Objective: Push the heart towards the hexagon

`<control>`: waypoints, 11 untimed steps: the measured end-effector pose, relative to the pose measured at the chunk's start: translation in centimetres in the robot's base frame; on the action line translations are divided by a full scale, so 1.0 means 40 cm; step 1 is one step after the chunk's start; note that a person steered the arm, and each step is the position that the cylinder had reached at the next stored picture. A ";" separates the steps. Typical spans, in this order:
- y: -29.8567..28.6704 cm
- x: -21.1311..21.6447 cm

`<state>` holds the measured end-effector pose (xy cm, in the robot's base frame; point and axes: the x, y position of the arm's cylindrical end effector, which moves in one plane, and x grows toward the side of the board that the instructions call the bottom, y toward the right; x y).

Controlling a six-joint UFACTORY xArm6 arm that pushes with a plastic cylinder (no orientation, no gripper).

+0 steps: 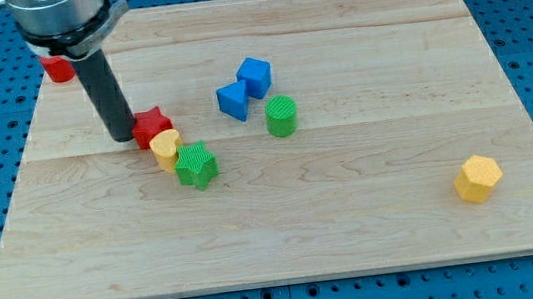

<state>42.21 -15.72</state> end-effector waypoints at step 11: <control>0.660 0.186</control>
